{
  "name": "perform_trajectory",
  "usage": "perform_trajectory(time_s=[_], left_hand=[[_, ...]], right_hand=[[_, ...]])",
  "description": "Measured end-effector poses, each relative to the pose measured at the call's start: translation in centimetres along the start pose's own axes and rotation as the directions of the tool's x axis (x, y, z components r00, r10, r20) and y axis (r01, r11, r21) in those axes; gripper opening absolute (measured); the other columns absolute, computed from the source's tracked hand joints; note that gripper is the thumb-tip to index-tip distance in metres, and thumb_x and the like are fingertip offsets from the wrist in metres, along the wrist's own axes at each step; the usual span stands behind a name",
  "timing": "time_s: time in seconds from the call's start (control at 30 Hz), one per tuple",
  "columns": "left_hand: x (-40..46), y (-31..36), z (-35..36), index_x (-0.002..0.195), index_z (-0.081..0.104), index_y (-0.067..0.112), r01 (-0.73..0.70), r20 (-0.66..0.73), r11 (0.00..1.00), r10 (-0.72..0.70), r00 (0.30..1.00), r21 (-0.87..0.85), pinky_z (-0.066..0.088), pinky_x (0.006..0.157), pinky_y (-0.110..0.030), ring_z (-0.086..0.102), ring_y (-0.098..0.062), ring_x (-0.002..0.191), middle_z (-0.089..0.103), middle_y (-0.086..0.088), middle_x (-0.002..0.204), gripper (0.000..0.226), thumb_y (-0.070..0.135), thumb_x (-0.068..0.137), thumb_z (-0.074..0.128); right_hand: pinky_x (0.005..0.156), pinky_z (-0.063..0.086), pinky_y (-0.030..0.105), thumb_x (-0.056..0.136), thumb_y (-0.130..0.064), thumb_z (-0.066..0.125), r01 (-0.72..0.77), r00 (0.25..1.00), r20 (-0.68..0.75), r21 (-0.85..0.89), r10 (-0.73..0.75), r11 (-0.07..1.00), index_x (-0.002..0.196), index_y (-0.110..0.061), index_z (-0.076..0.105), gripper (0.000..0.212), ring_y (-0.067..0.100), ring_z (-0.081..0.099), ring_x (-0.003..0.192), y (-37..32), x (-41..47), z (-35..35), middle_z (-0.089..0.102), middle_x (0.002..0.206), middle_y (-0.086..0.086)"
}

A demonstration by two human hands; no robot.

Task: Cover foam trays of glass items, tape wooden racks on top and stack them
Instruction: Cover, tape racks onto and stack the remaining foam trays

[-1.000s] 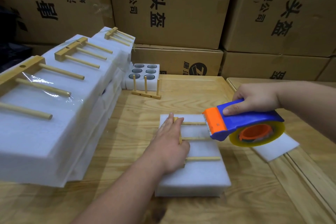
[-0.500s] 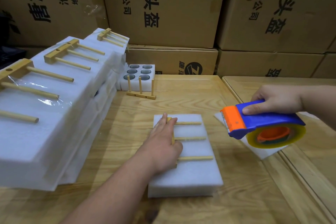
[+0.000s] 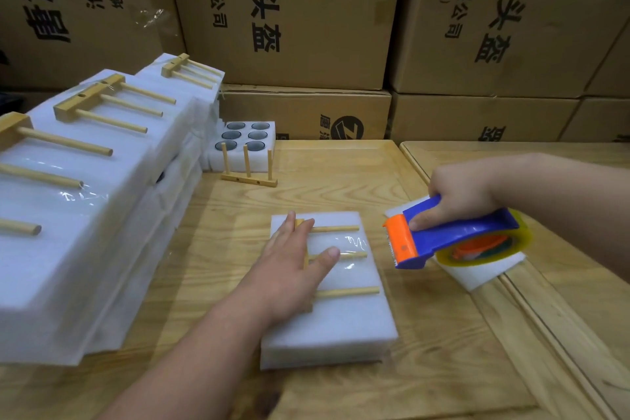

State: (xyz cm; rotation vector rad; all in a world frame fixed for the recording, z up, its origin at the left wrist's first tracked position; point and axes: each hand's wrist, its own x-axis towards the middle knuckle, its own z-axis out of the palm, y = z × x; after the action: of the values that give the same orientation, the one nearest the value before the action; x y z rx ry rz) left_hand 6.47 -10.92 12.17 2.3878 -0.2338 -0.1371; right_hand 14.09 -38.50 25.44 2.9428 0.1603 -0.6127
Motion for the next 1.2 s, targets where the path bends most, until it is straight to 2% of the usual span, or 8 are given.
perform_trajectory(time_s=[0.13, 0.37, 0.5, 0.57, 0.63, 0.77, 1.03, 1.2], left_hand=[[0.3, 0.0, 0.1, 0.161, 0.009, 0.035, 0.003, -0.002, 0.999, -0.002, 1.0, 0.05, 0.001, 0.121, -0.028, -0.01, -0.007, 0.154, -0.016, 0.013, 0.167, 0.067, 0.056, 0.103, 0.035], [0.4, 0.1, 0.1, 0.161, 0.009, 0.033, 0.003, -0.009, 0.998, -0.002, 1.0, 0.07, 0.001, 0.121, -0.028, -0.01, -0.011, 0.155, -0.015, 0.009, 0.168, 0.066, 0.051, 0.104, 0.038], [0.4, 0.2, 0.1, 0.161, 0.01, 0.034, -0.002, -0.018, 0.998, 0.003, 1.0, 0.062, 0.001, 0.121, -0.029, -0.009, -0.011, 0.155, -0.015, 0.009, 0.168, 0.066, 0.051, 0.104, 0.038], [0.4, 0.3, 0.1, 0.161, 0.011, 0.034, -0.005, -0.027, 0.998, 0.006, 1.0, 0.06, 0.002, 0.121, -0.029, -0.008, -0.012, 0.155, -0.014, 0.009, 0.169, 0.066, 0.05, 0.104, 0.039], [0.4, 0.3, 0.2, 0.161, 0.011, 0.034, -0.007, -0.037, 0.998, 0.009, 0.999, 0.064, 0.002, 0.121, -0.03, -0.007, -0.013, 0.155, -0.013, 0.008, 0.169, 0.066, 0.05, 0.104, 0.04], [0.5, 0.3, 0.3, 0.161, 0.014, 0.032, -0.021, -0.052, 0.997, 0.025, 0.998, 0.069, 0.003, 0.123, -0.032, -0.006, -0.014, 0.156, -0.01, 0.003, 0.17, 0.066, 0.049, 0.103, 0.04], [0.4, 0.6, 0.4, 0.161, 0.014, 0.03, -0.012, -0.054, 0.998, 0.016, 0.998, 0.069, 0.005, 0.125, -0.035, -0.004, -0.015, 0.156, -0.01, 0.003, 0.17, 0.067, 0.05, 0.103, 0.04], [0.2, 0.7, 0.3, 0.162, 0.012, 0.029, -0.006, -0.052, 0.996, 0.01, 0.999, 0.091, 0.005, 0.125, -0.036, -0.004, -0.016, 0.156, -0.011, 0.001, 0.17, 0.067, 0.05, 0.104, 0.039]], right_hand=[[0.06, 0.045, 0.033, 0.064, -0.092, 0.057, -0.012, 1.0, -0.02, -0.164, 0.009, 0.986, 0.081, -0.022, 0.061, 0.072, 0.02, 0.062, 0.069, -2.7, 0.4, -0.4, 0.067, 0.076, 0.001], [0.057, 0.045, 0.034, 0.071, -0.073, 0.066, -0.036, 0.999, -0.026, -0.41, 0.027, 0.912, 0.082, -0.023, 0.061, 0.052, 0.022, 0.063, 0.073, -8.7, 0.4, -1.4, 0.067, 0.083, 0.0], [0.063, 0.048, 0.031, 0.079, -0.042, 0.057, -0.052, 0.999, -0.042, -0.569, 0.034, 0.821, 0.086, -0.026, 0.063, 0.019, 0.021, 0.062, 0.072, -12.4, 0.2, -1.3, 0.066, 0.086, 0.0], [0.07, 0.05, 0.031, 0.077, -0.028, 0.047, -0.056, 0.998, -0.054, -0.611, 0.029, 0.79, 0.084, -0.024, 0.062, 0.016, 0.023, 0.063, 0.073, -13.9, 0.0, -1.2, 0.065, 0.087, 0.001], [0.071, 0.051, 0.033, 0.081, -0.025, 0.045, -0.054, 0.998, -0.056, -0.625, 0.024, 0.779, 0.08, -0.022, 0.06, 0.015, 0.024, 0.063, 0.072, -15.0, 0.0, -1.2, 0.063, 0.084, 0.002], [0.053, 0.043, 0.034, 0.09, -0.027, 0.059, -0.061, 0.996, -0.091, -0.597, 0.008, 0.8, 0.073, -0.02, 0.054, 0.019, 0.025, 0.055, 0.06, -16.6, 0.2, -1.4, 0.055, 0.074, 0.002], [0.075, 0.049, 0.043, 0.093, -0.024, 0.06, -0.134, 0.988, -0.129, -0.486, 0.081, 0.864, 0.075, -0.014, 0.048, 0.024, 0.029, 0.051, 0.063, -16.8, 0.6, -1.8, 0.053, 0.079, 0.007], [0.074, 0.049, 0.043, 0.093, -0.024, 0.062, -0.141, 0.988, -0.121, -0.514, 0.091, 0.846, 0.075, -0.014, 0.048, 0.025, 0.03, 0.051, 0.063, -17.0, 0.5, -1.7, 0.052, 0.079, 0.007]])
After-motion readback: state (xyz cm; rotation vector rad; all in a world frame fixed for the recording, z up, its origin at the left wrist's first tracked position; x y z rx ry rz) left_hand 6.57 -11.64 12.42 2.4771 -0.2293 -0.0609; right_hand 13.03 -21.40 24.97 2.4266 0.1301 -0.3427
